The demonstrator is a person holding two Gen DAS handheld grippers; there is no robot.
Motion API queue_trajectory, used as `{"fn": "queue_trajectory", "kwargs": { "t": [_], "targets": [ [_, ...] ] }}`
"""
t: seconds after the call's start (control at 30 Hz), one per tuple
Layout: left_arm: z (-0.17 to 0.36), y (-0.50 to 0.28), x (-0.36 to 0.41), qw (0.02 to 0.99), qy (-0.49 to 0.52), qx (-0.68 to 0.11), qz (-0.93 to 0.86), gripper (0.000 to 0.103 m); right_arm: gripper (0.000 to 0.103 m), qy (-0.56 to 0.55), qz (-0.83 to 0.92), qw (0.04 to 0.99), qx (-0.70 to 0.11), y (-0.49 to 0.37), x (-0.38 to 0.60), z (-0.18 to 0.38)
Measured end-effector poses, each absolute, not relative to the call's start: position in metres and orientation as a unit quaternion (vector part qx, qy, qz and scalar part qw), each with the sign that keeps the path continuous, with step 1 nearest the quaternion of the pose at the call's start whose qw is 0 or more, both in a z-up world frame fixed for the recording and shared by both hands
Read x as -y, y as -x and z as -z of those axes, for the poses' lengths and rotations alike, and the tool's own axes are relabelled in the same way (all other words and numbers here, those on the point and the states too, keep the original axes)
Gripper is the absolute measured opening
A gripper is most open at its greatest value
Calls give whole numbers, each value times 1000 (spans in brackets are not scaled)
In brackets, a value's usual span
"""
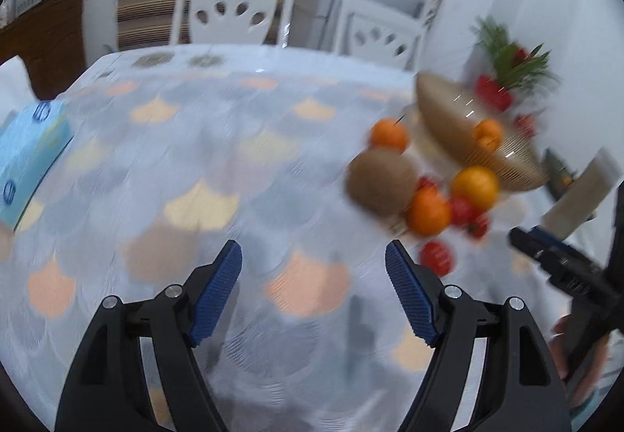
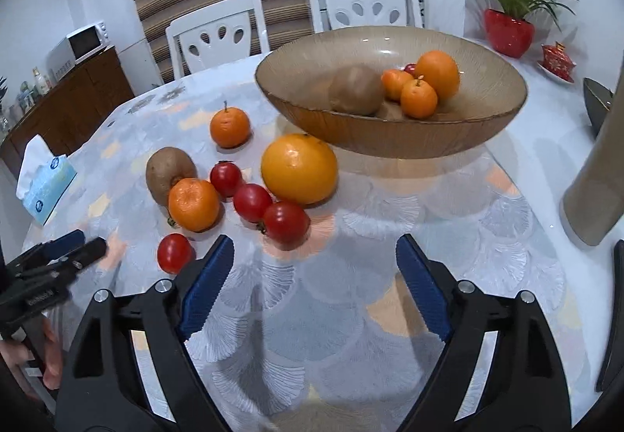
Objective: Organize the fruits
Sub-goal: 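Move both open tools back toward the remaining fruit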
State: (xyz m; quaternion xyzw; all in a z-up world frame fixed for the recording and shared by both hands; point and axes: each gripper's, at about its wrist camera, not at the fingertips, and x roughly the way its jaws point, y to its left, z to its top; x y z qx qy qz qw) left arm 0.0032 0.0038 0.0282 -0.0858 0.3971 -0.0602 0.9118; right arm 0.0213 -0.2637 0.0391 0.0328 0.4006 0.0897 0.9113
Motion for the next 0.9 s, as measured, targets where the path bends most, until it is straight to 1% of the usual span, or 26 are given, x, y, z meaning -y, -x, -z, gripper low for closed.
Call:
{"fn": "queue_trajectory", "kwargs": {
  "t": [0.03, 0.1, 0.17, 0.53, 0.73, 0.8, 0.9],
  "targets": [
    [-23, -3, -2, 913, 75, -396, 53, 78, 86, -30, -89, 909, -405, -23, 262, -38],
    [-18, -5, 6, 913, 51, -402, 48, 78, 86, -31, -93, 906, -412, -25, 261, -35],
    [-20, -2, 8, 918, 42, -391, 53, 83, 86, -36, -98, 905, -412, -25, 263, -34],
    [-14, -3, 7, 911, 37, -409, 31, 84, 85, -39, -97, 903, -417, -25, 264, -31],
    [-15, -1, 7, 913, 40, -404, 30, 84, 75, -25, -103, 904, -415, -23, 259, -32],
    [-16, -1, 6, 914, 42, -403, 33, 84, 73, -20, -106, 903, -416, -23, 257, -33],
    [-14, -3, 6, 908, 42, -415, 43, 83, 66, -8, -125, 891, -437, -27, 255, -34]
  ]
}}
